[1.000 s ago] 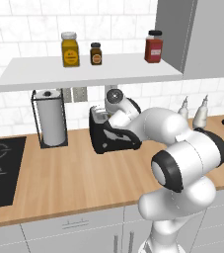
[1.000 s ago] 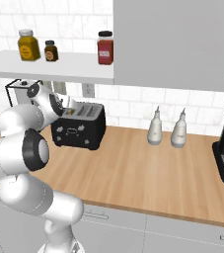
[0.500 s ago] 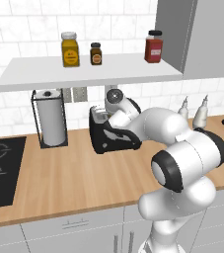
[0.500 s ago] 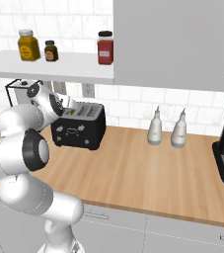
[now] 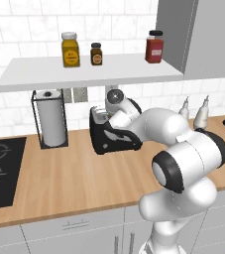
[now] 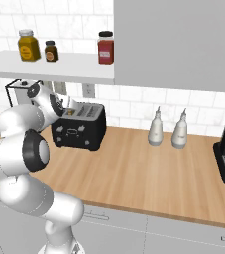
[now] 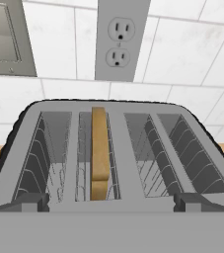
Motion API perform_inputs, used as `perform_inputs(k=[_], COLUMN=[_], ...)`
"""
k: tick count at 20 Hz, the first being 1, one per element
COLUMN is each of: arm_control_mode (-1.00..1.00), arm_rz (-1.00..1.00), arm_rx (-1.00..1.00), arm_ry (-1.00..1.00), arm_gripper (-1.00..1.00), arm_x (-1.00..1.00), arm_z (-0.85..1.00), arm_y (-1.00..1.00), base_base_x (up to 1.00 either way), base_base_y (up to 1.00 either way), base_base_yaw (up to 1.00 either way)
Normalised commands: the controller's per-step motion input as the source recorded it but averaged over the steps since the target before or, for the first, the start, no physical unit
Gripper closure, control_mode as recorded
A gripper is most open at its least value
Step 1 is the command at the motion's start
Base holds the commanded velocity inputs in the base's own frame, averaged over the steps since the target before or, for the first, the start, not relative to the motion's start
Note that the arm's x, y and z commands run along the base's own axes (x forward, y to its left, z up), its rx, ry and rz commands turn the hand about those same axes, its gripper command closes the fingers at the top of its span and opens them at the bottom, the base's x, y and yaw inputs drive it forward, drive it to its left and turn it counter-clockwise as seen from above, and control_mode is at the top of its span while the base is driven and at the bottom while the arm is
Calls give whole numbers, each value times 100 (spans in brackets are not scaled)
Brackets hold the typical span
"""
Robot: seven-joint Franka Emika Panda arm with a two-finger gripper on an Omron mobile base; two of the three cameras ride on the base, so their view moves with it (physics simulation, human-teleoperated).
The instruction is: Start the toaster. Once the lever pops up, take the bread to the plate on the dining counter.
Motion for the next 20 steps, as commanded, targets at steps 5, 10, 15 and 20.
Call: perform_inputs(k=[5,10,15,20], arm_control_mode=[-100,-100,-100,-100], arm_rz=[0,0,0,0], arm_rx=[0,0,0,0], arm_ry=[0,0,0,0], arm_gripper=[-100,-100,-100,-100], arm_x=[0,0,0,0], arm_z=[0,0,0,0], arm_y=[0,0,0,0], base_base_x=[0,0,0,0], base_base_y=[0,0,0,0], base_base_yaw=[0,0,0,0])
